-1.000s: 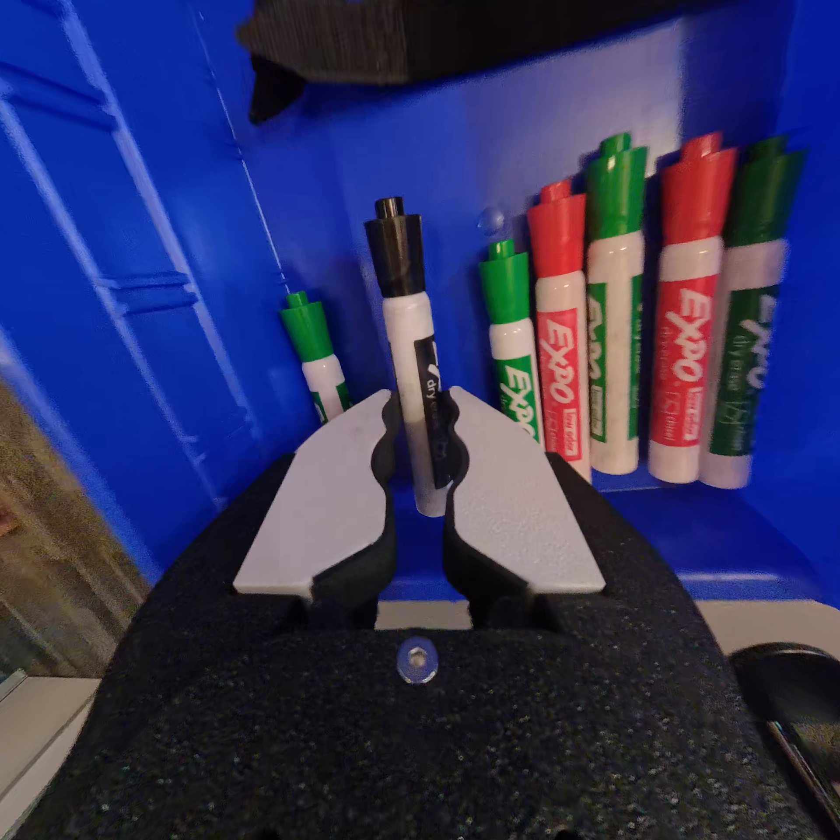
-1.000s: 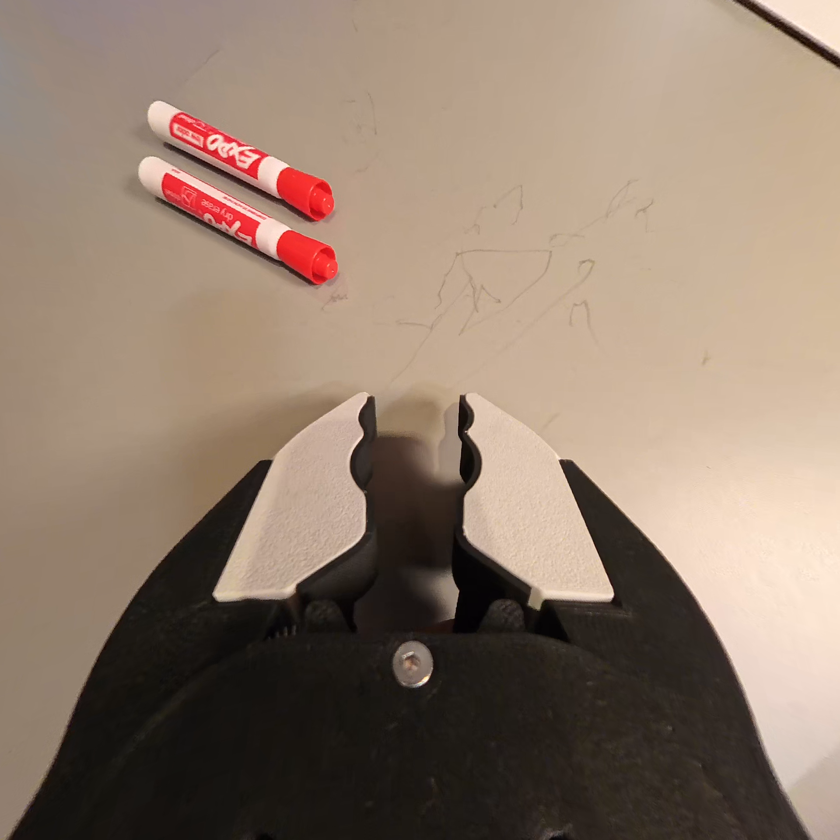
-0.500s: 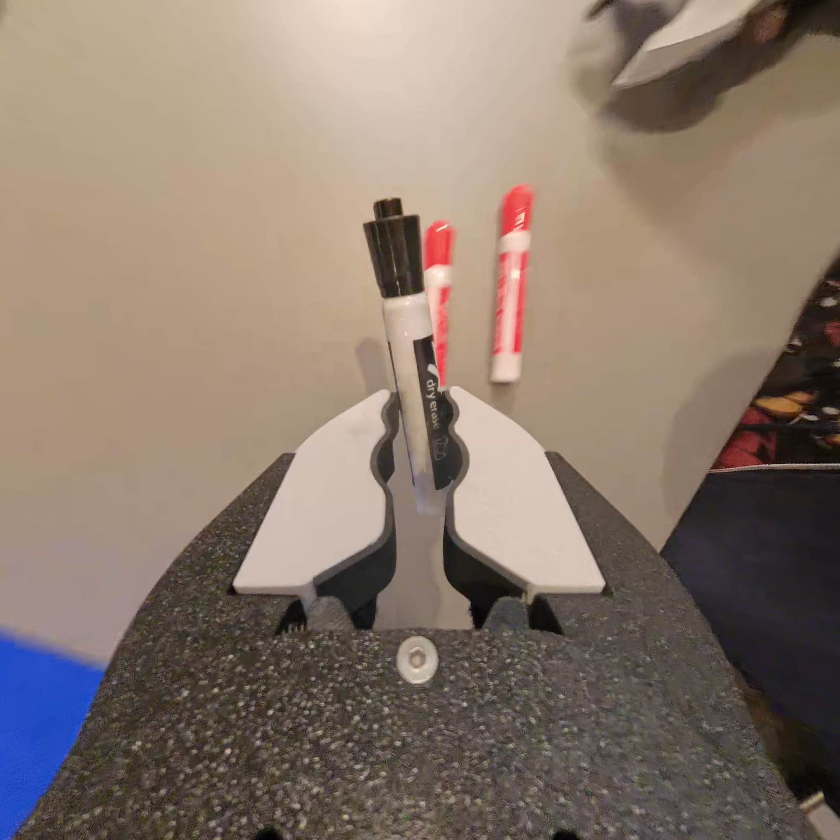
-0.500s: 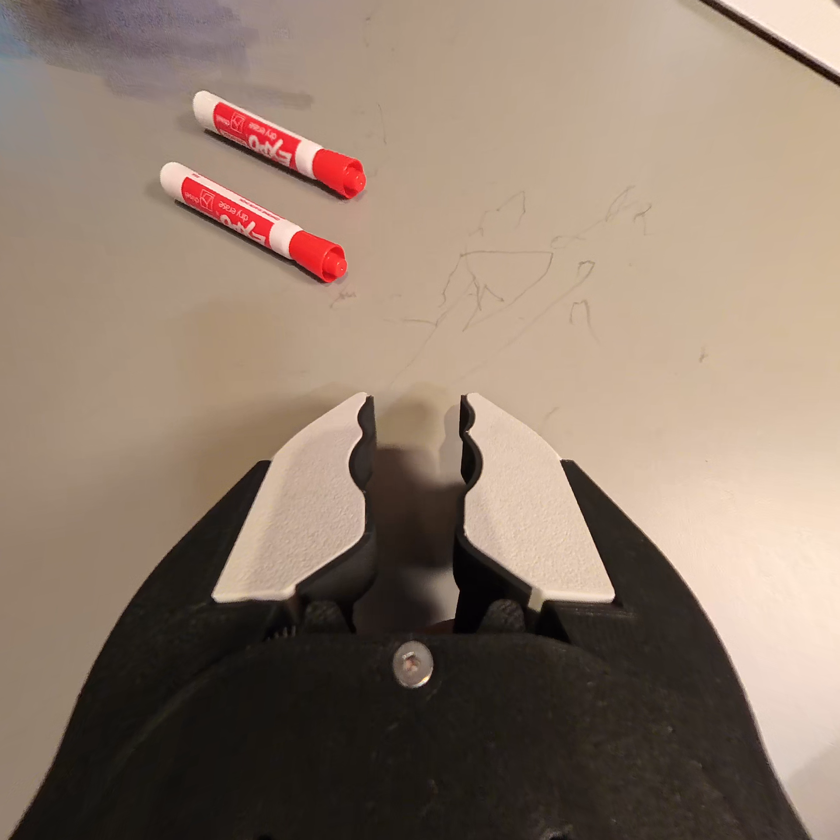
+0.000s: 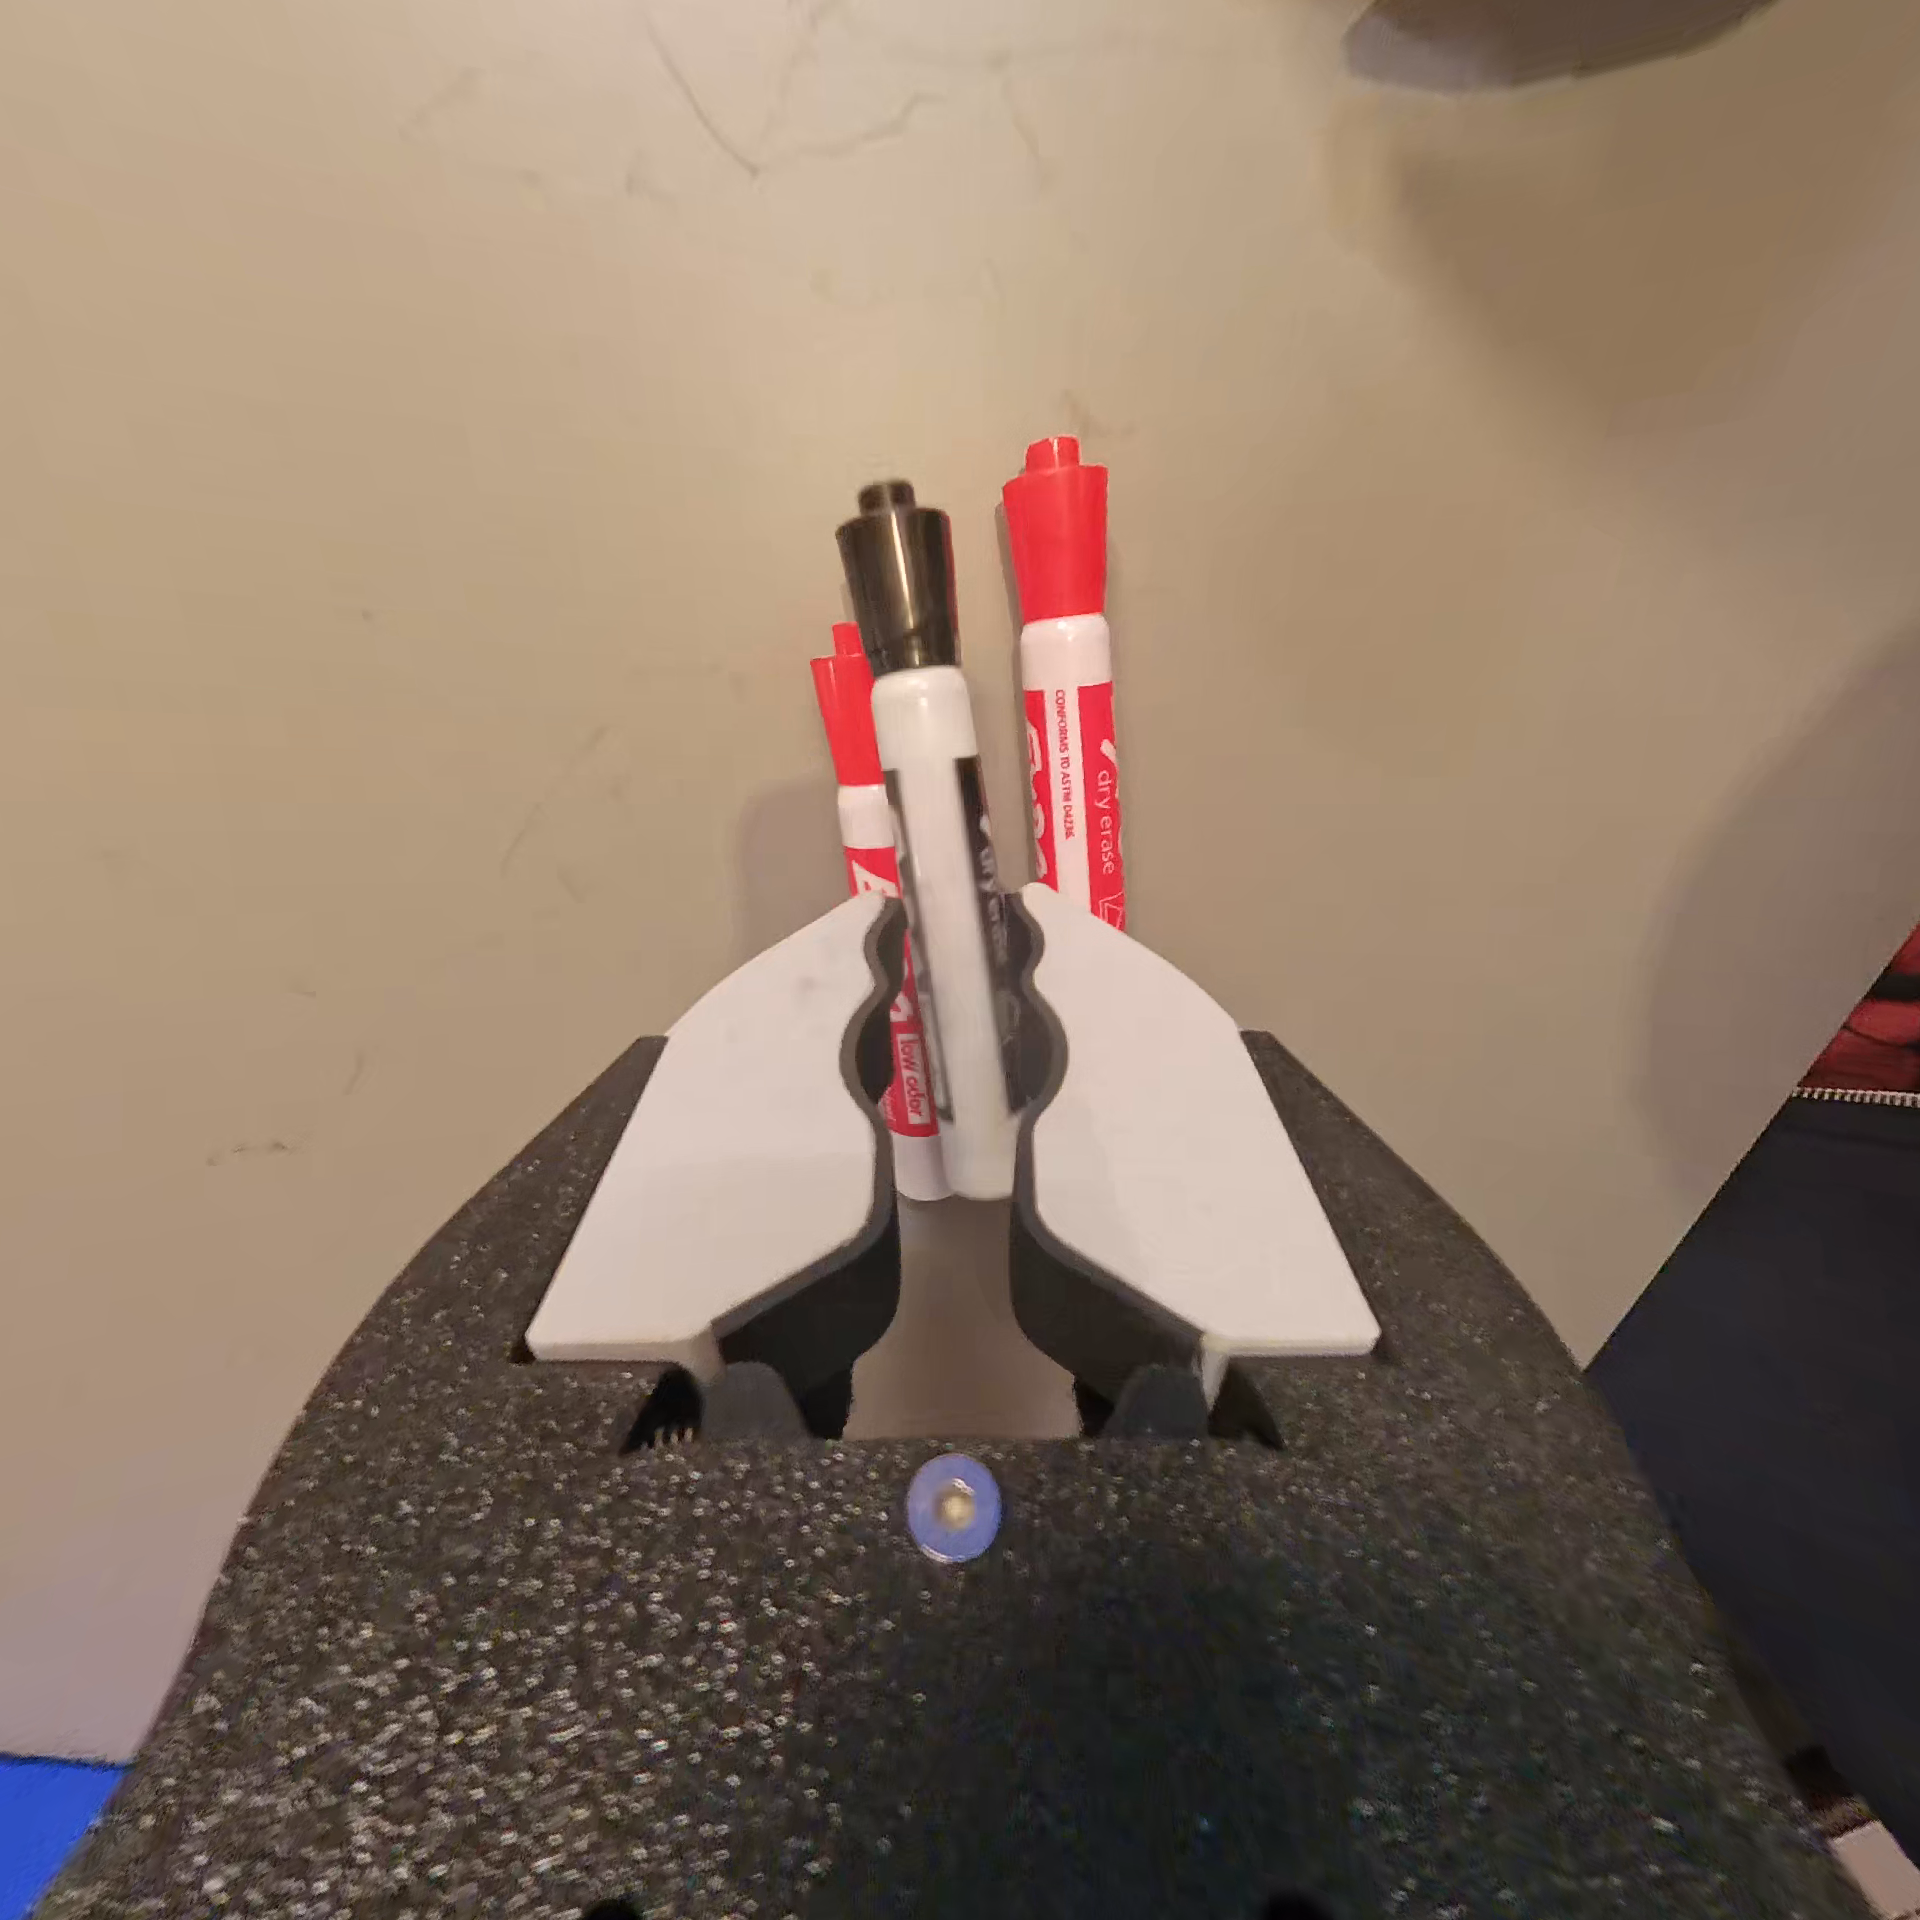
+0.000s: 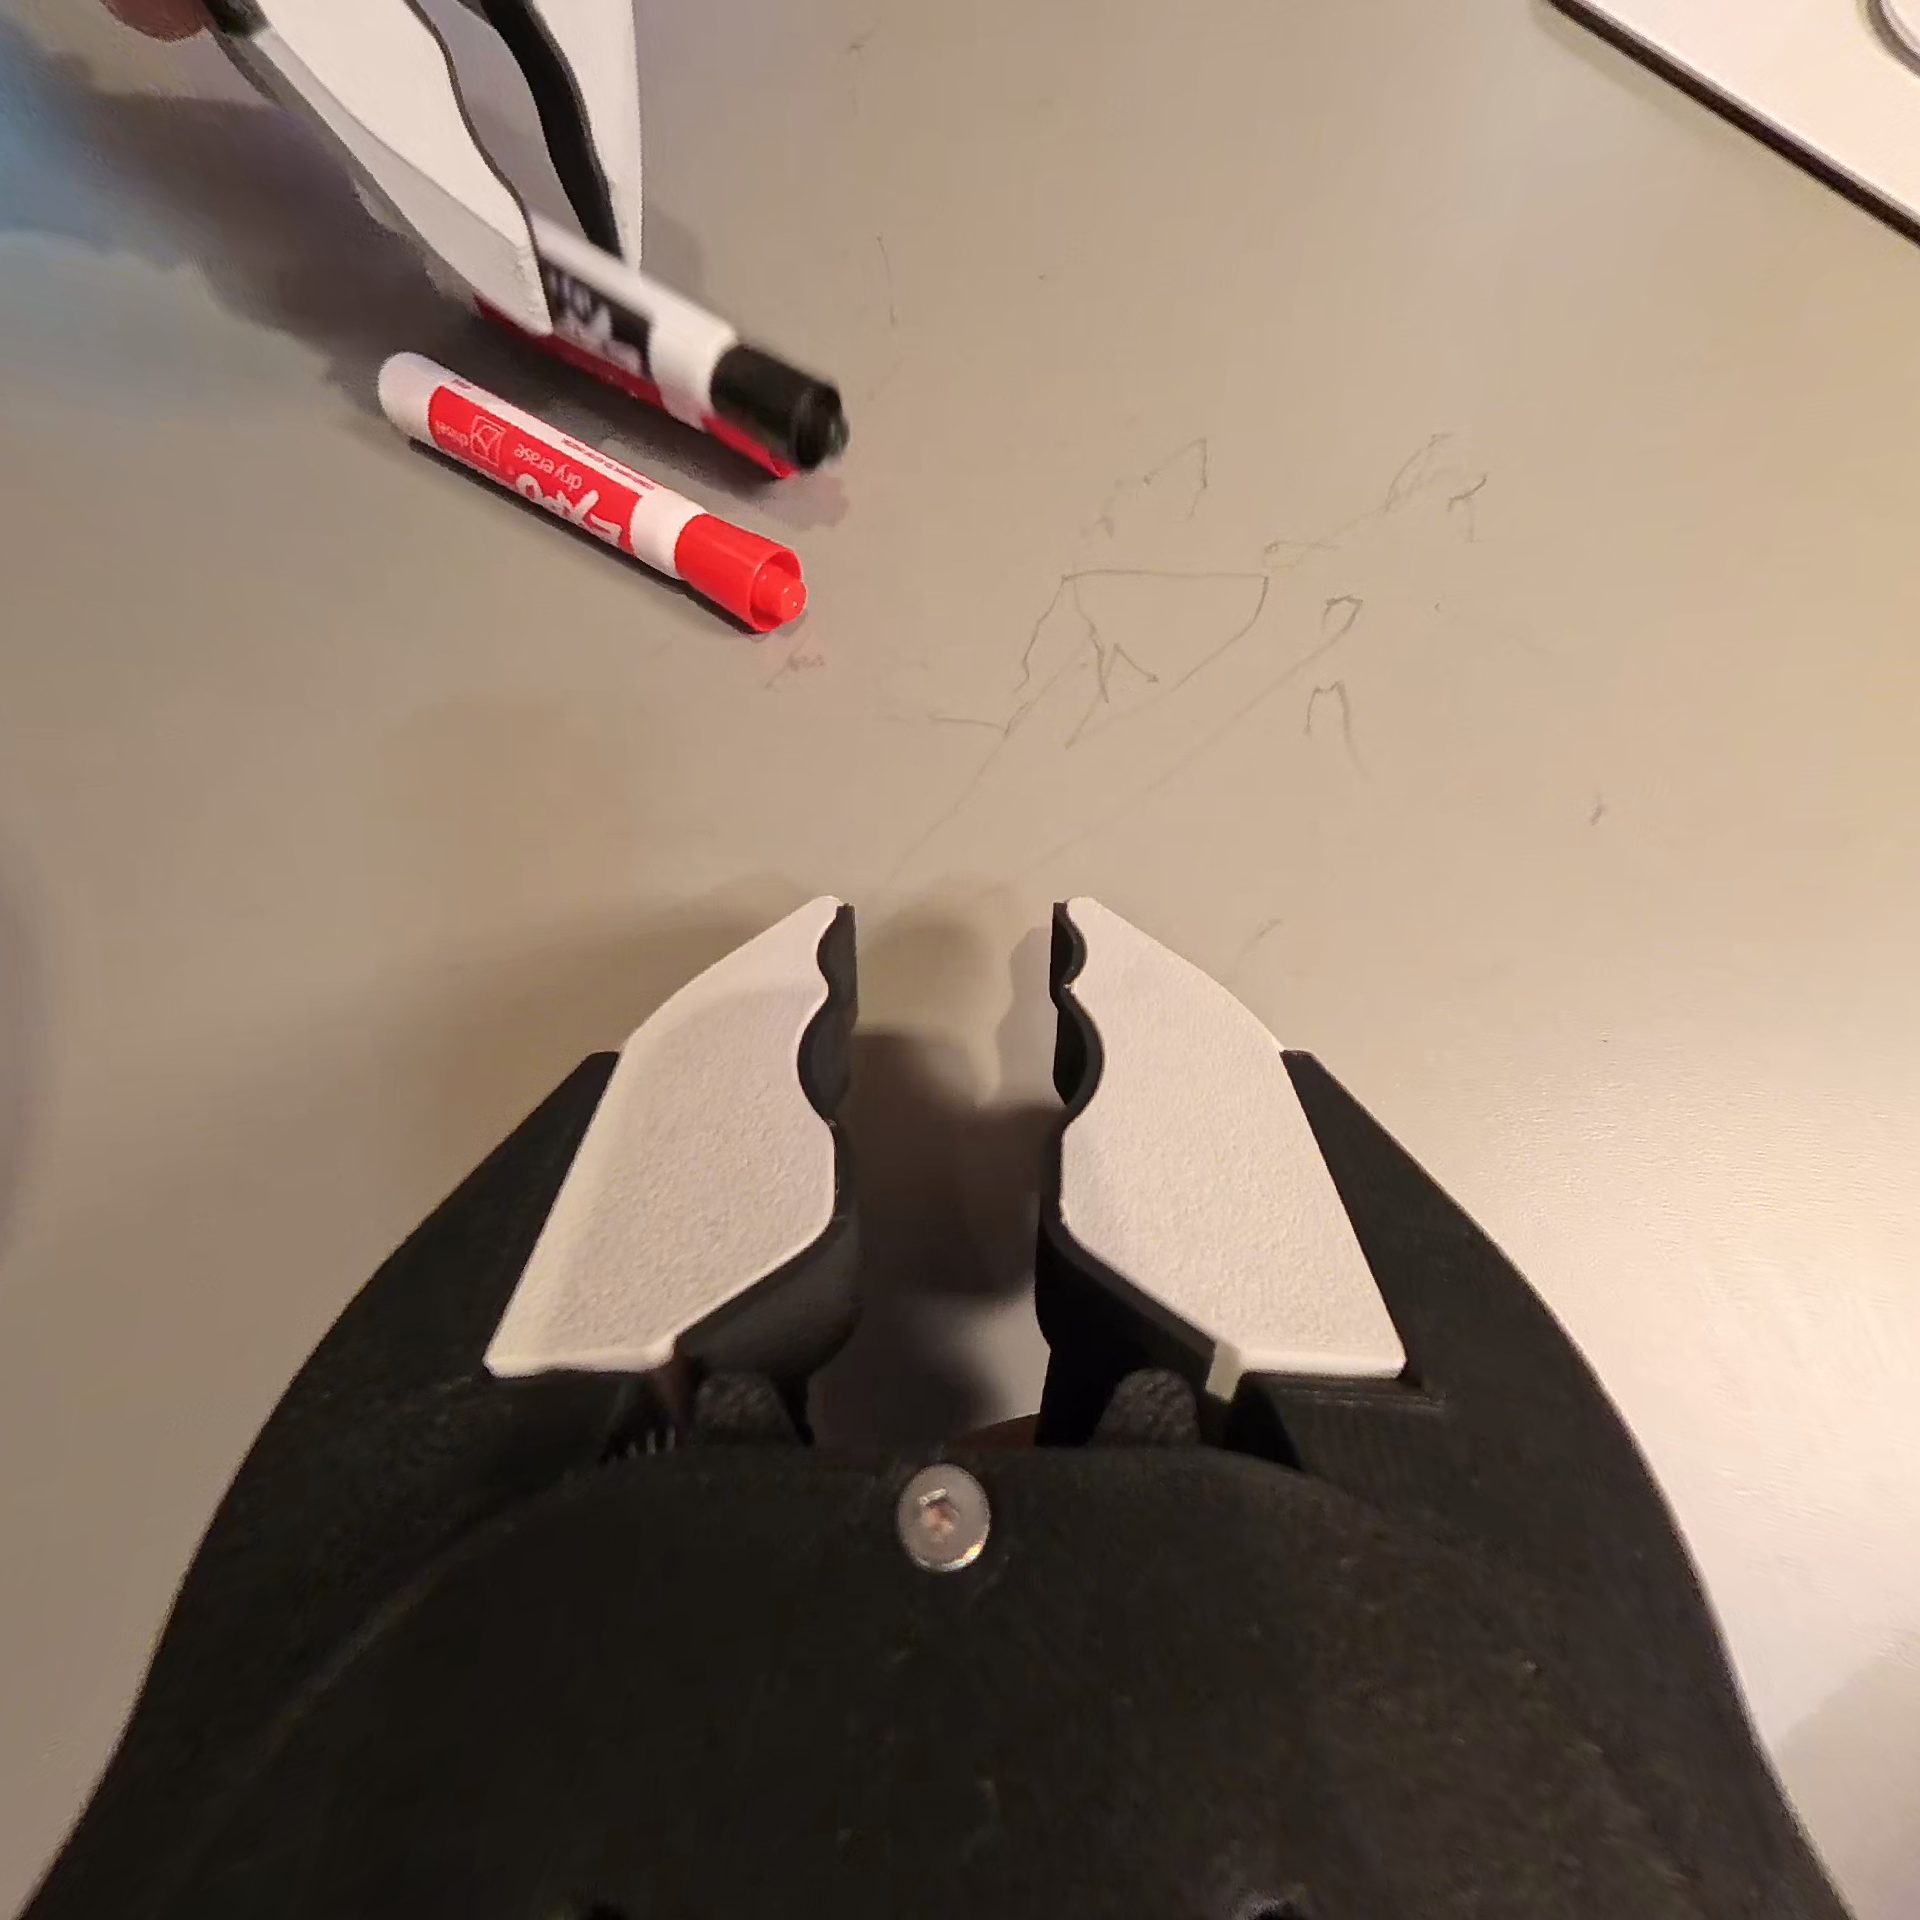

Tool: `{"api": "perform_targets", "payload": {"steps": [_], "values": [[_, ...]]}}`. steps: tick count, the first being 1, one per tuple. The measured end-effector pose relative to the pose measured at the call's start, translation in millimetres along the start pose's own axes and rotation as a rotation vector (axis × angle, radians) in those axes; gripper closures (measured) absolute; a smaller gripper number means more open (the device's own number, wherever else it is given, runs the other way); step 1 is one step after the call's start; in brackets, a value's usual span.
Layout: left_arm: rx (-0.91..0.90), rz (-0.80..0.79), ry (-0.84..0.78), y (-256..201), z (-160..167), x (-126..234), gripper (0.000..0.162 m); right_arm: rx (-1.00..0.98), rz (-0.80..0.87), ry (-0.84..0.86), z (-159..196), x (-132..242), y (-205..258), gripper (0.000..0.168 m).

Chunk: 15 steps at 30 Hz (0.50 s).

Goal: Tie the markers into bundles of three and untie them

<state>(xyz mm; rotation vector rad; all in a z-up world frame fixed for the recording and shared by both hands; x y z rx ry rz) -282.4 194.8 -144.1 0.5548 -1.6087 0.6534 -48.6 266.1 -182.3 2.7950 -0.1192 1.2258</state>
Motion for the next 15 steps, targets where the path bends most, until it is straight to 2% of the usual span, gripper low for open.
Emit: {"api": "perform_targets", "payload": {"steps": [8, 12, 15], "values": [[0.031, -0.002, -0.012, 12.0, 17.9, -4.8, 0.118, 0.037, 0.034, 0.007, -2.5, -2.9, 5.6, 0.126], [0.104, 0.035, -0.008, 25.1, 31.2, -15.8, 0.12, 0.074, -0.005, -0.031, -19.5, -13.6, 29.6, 0.112], [0.135, 0.1, -0.033, 26.7, 34.2, -20.6, 0.129, 0.156, 0.029, -0.019, -35.3, -29.0, 52.2, 0.102]]}}
Point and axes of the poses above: each gripper's, where its closed fingertips meet, x back along the fingers, z out of its underside, y = z × x across the jaws, the point moved 9 cm from there along x, back along the fingers, and after that the axes turned 8 degrees about y, right-handed, at the moved point
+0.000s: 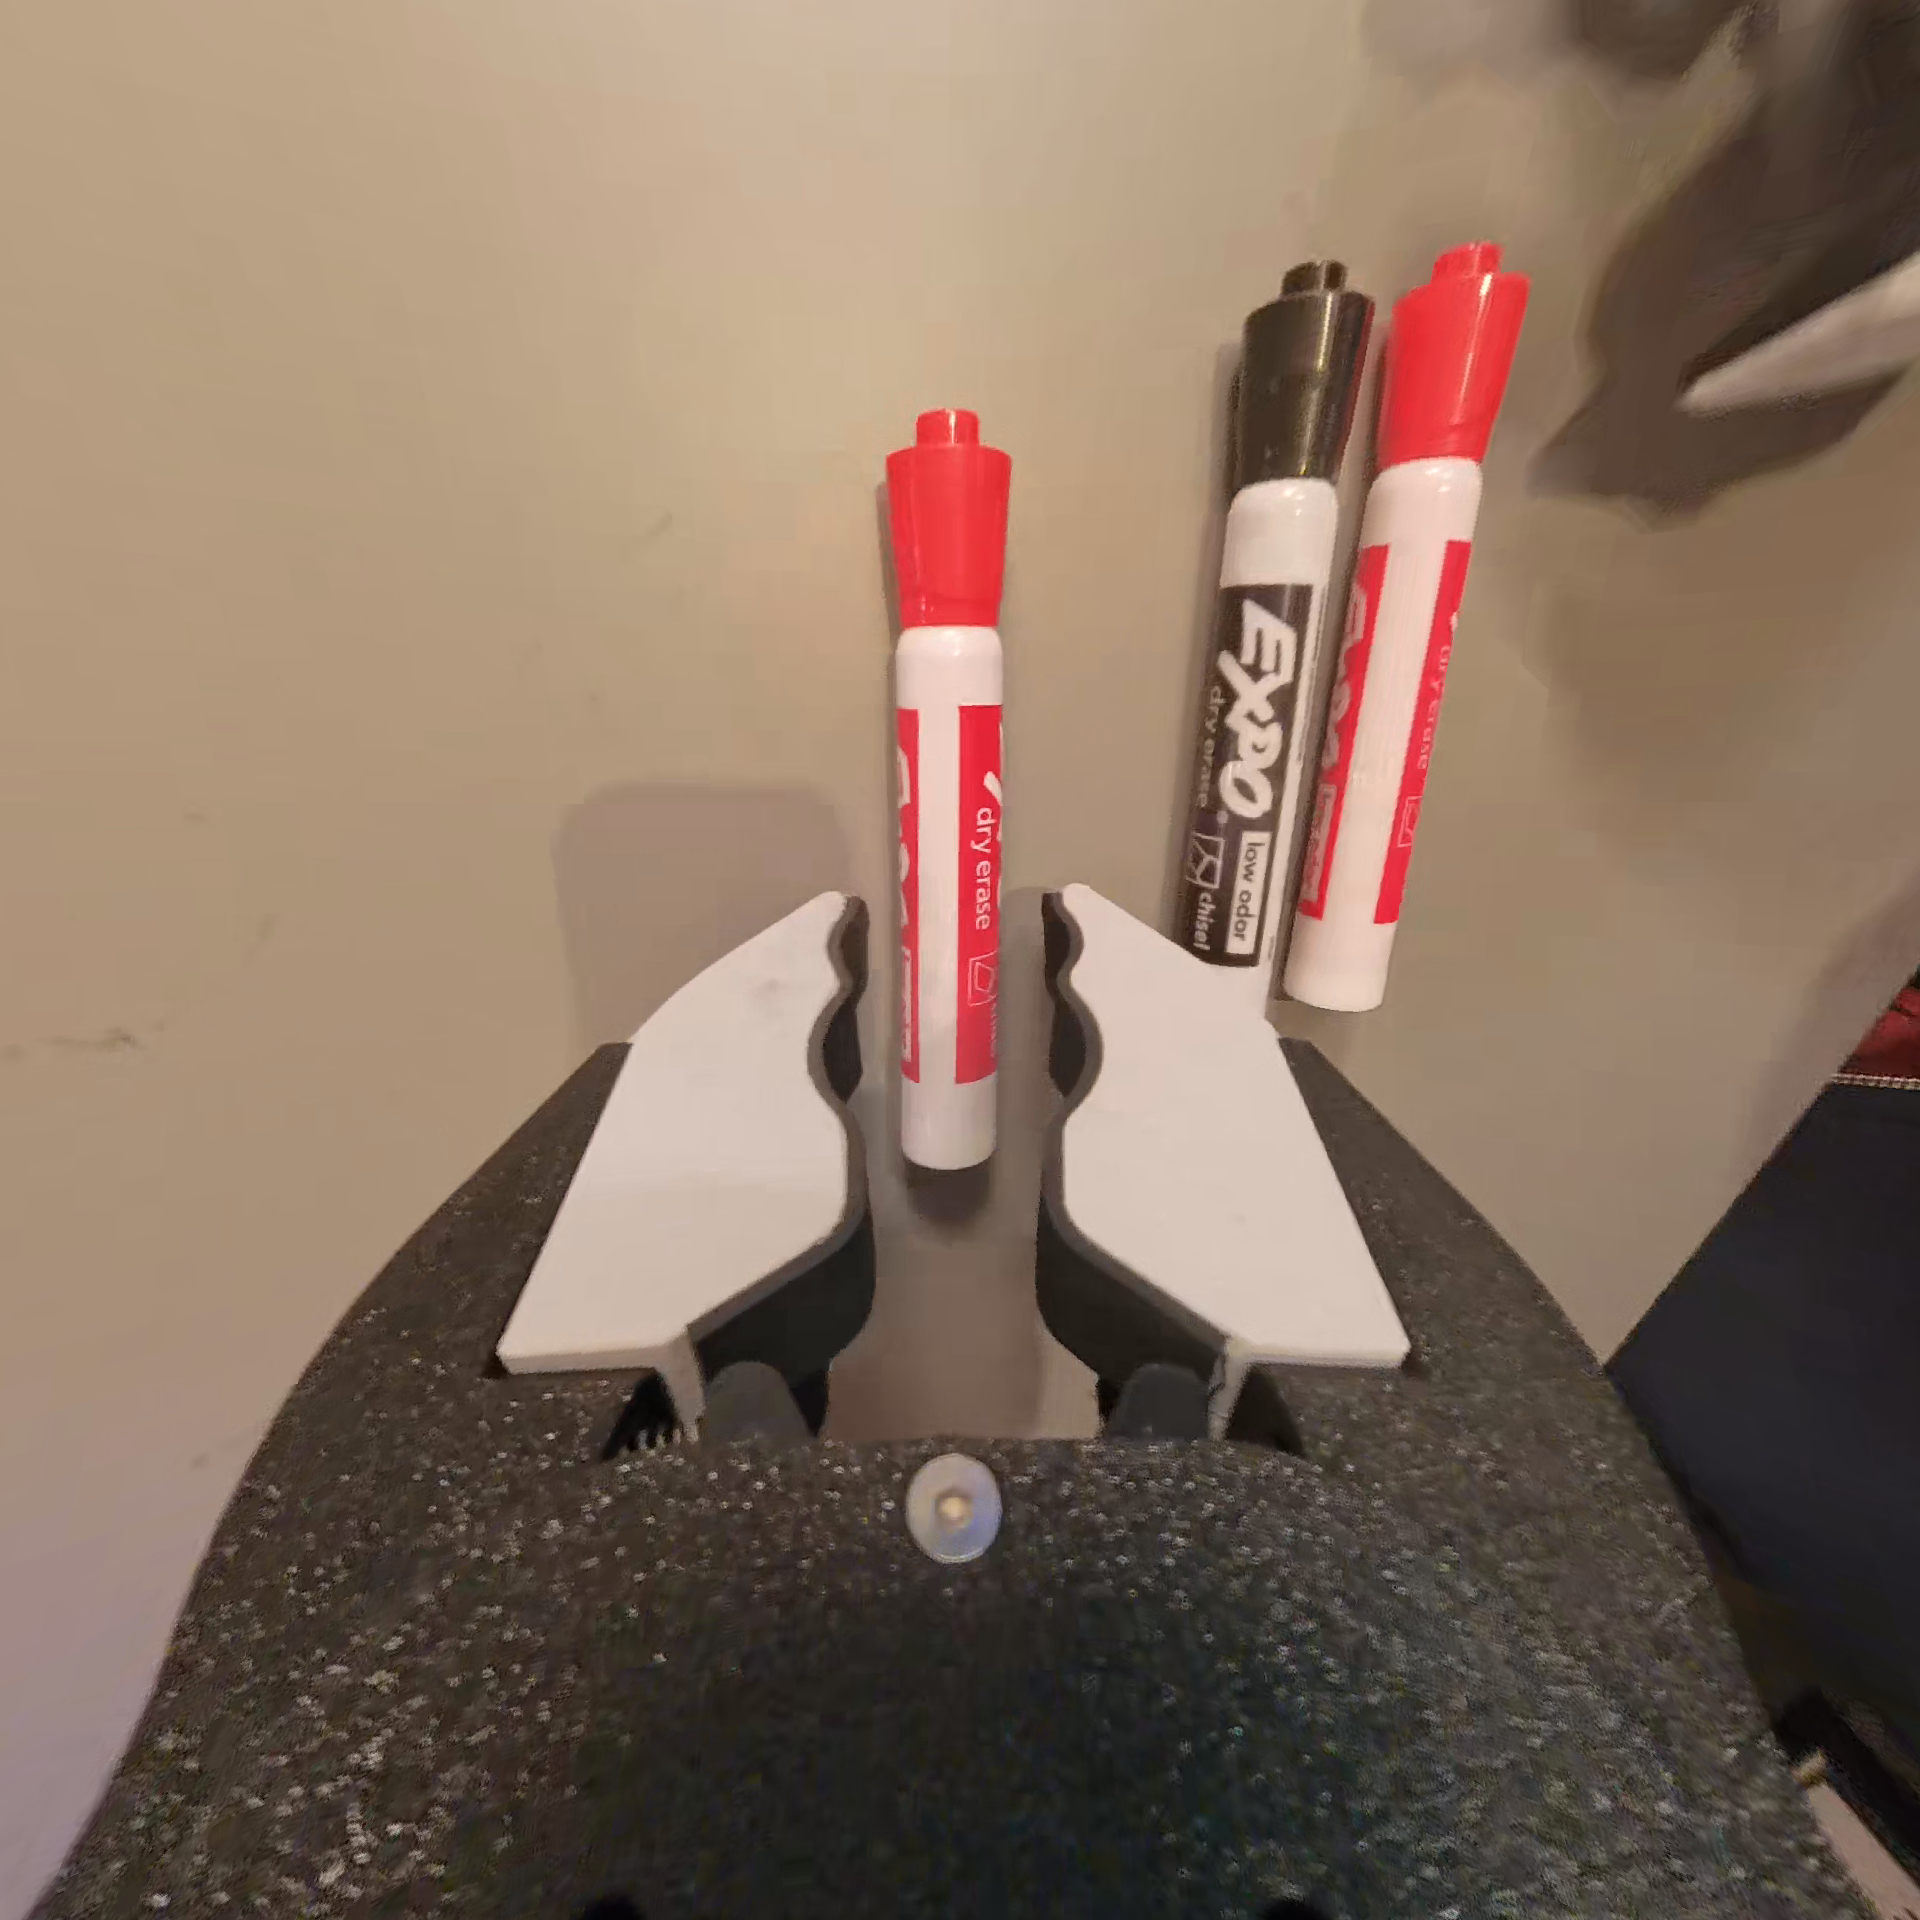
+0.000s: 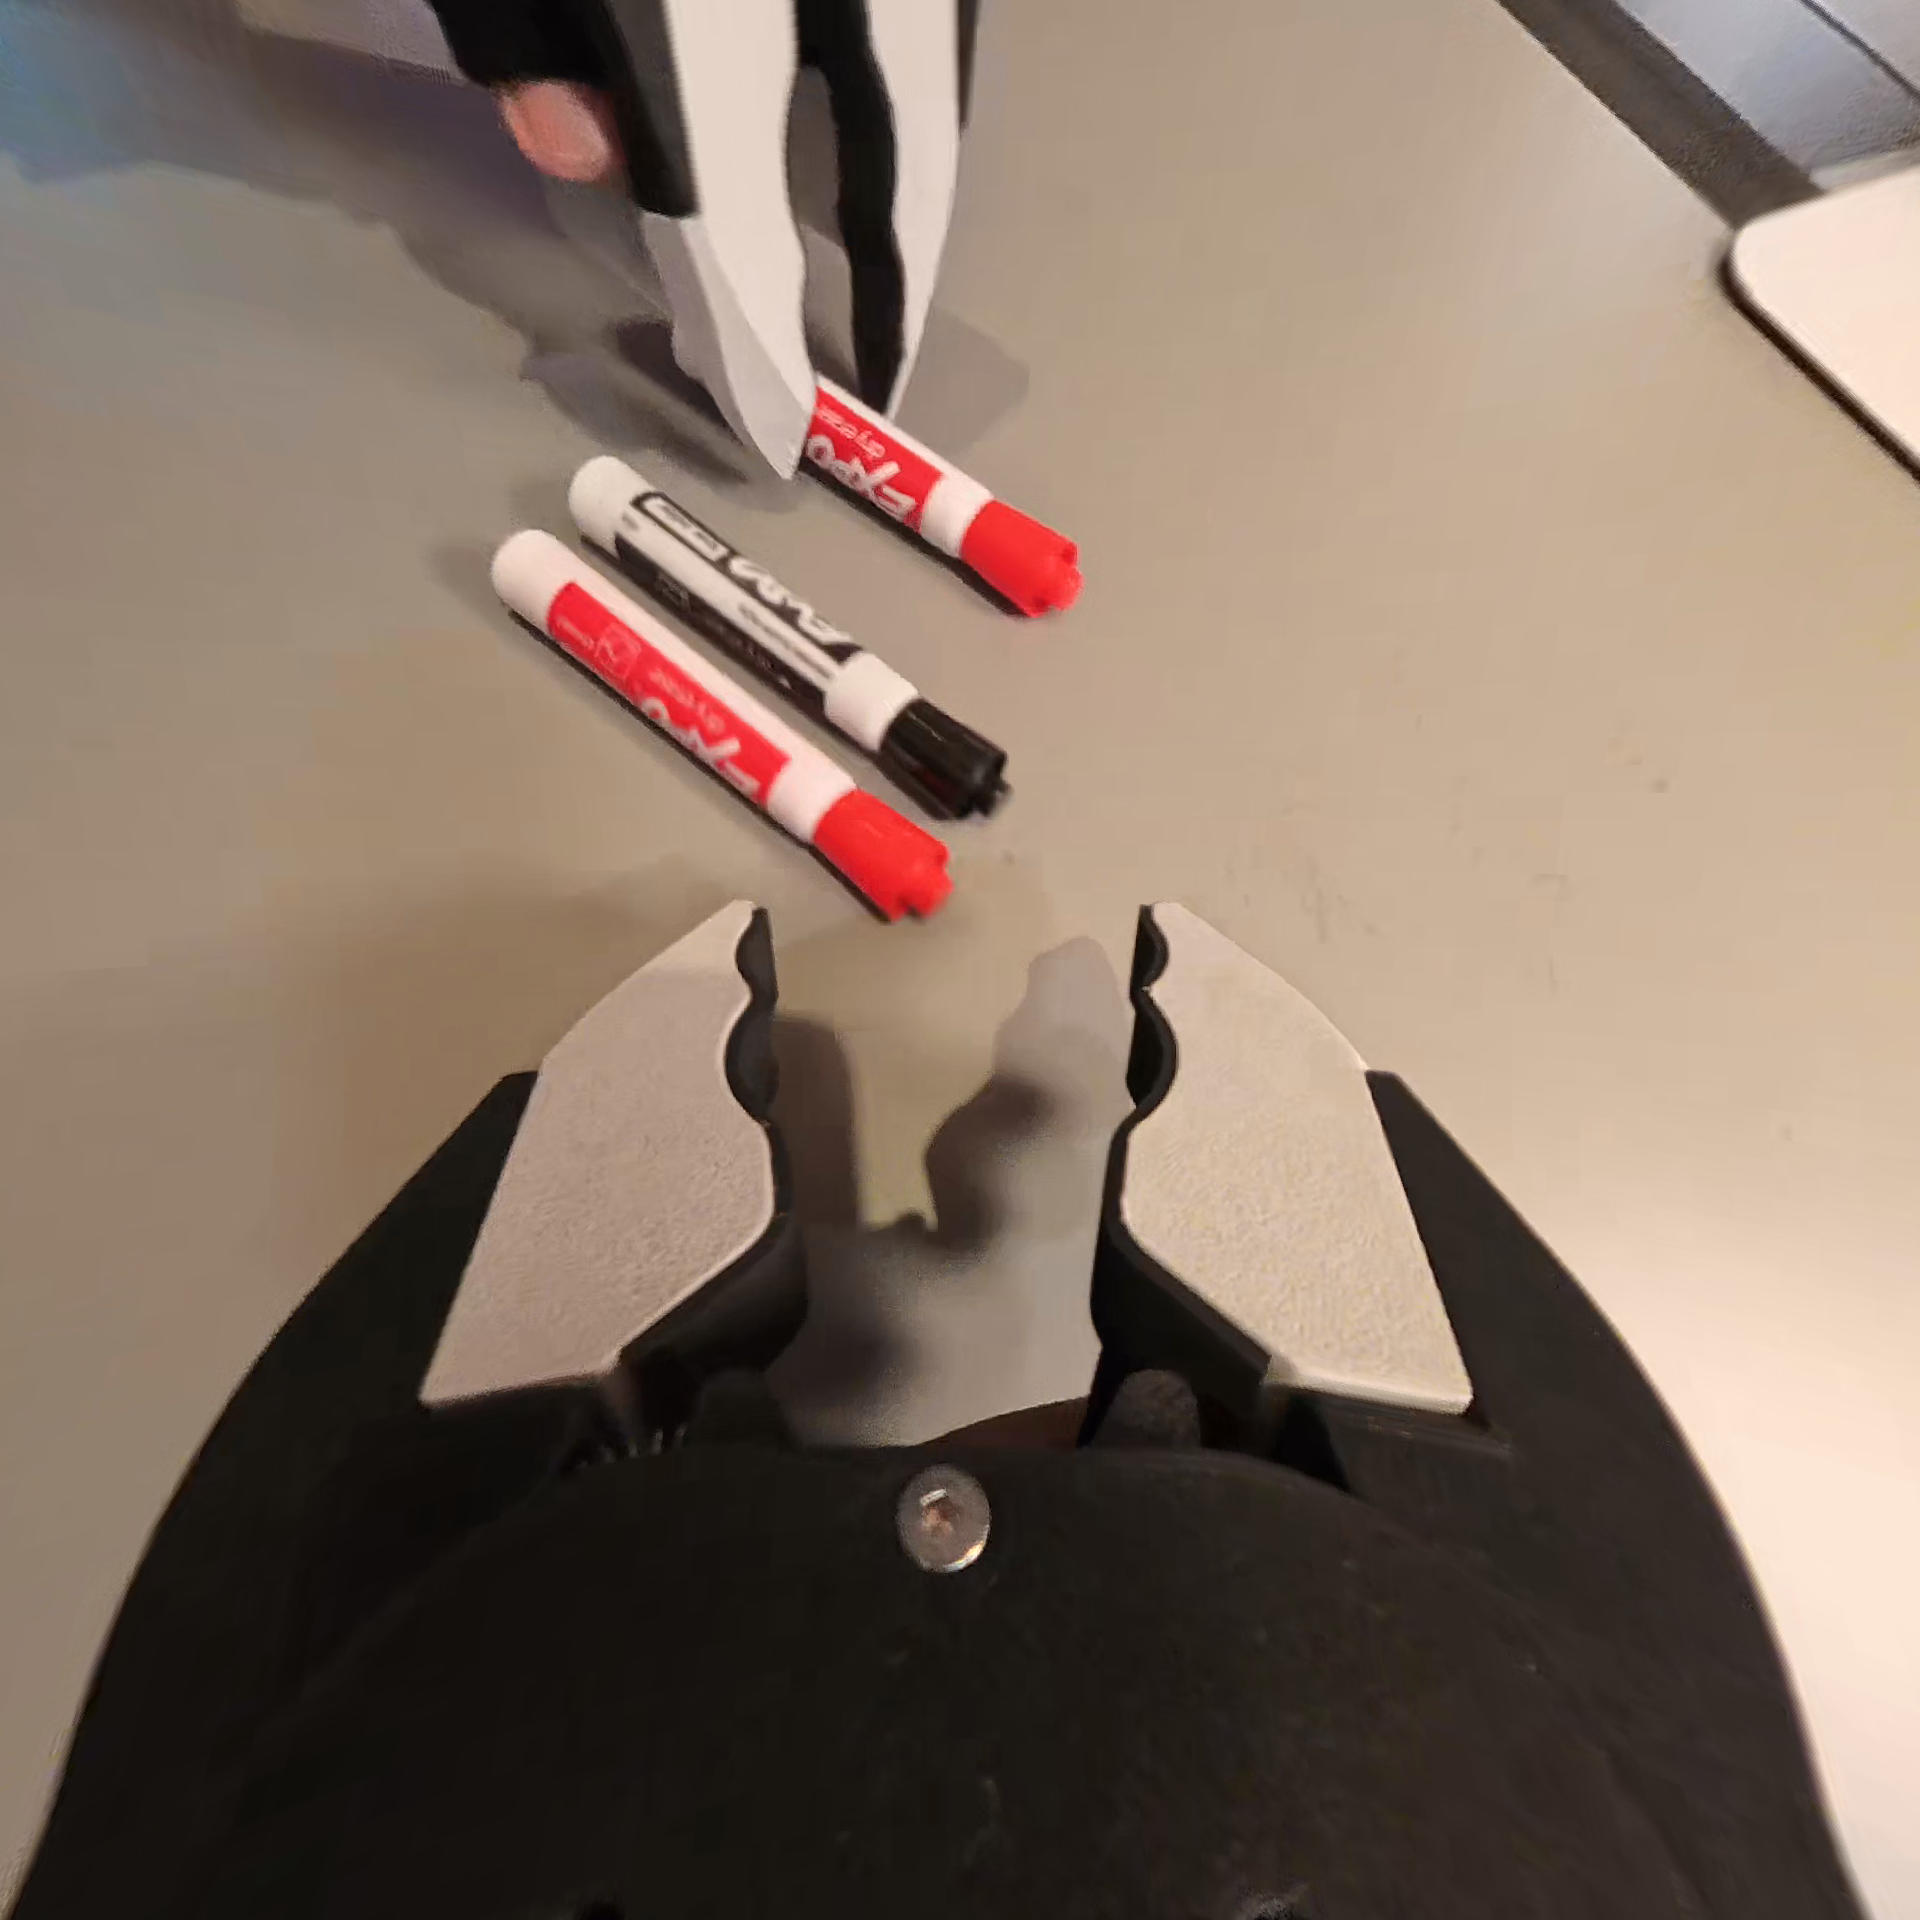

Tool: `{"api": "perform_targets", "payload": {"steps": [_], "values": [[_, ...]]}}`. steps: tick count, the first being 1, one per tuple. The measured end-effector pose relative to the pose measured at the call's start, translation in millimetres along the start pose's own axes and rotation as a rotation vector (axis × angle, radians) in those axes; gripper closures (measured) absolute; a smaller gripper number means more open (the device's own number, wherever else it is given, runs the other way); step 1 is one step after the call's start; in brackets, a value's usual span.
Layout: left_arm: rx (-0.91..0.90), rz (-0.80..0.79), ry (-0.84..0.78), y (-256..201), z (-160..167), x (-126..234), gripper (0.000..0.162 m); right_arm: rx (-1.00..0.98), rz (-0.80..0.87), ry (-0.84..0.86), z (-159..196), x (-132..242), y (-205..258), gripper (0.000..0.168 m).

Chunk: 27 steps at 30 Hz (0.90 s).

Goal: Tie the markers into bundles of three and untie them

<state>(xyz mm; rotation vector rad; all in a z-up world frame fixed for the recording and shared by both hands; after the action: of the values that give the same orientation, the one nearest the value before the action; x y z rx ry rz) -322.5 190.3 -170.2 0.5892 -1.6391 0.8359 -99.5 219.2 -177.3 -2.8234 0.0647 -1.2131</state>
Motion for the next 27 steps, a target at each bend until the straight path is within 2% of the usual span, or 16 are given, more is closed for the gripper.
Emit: {"api": "perform_targets", "payload": {"steps": [2, 5, 10, 19, 27], "values": [[0.017, 0.046, -0.028, -2.6, -1.1, -1.8, 0.133, 0.048, 0.04, 0.029, -8.5, -12.2, 10.6, 0.096], [0.027, 0.101, -0.04, -10.7, -3.1, -4.9, 0.138, 0.105, 0.103, 0.094, -14.3, -26.1, 17.4, 0.096], [0.036, 0.188, -0.056, -28.1, -7.3, -11.1, 0.14, 0.074, 0.154, 0.111, -16.3, -29.1, 4.3, 0.096], [0.152, 0.272, -0.155, -50.4, -27.3, -20.7, 0.136, 0.066, 0.184, 0.133, -8.3, -23.1, -28.3, 0.1], [0.165, 0.26, -0.213, -61.8, -58.2, -26.9, 0.13, 0.02, 0.174, 0.132, 12.2, -7.7, -53.6, 0.102]]}}
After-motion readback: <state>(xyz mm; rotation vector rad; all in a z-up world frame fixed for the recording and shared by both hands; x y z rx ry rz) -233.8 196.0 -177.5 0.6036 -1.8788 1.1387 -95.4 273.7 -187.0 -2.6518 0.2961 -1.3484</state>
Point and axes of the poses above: each gripper's, where its closed fingertips meet, x back along the fingers, z out of its underside, y = z × x across the jaws, the point moved 9 cm from there along x, back along the fingers, and after that the axes turned 8 degrees about y, right-handed, at the moved point
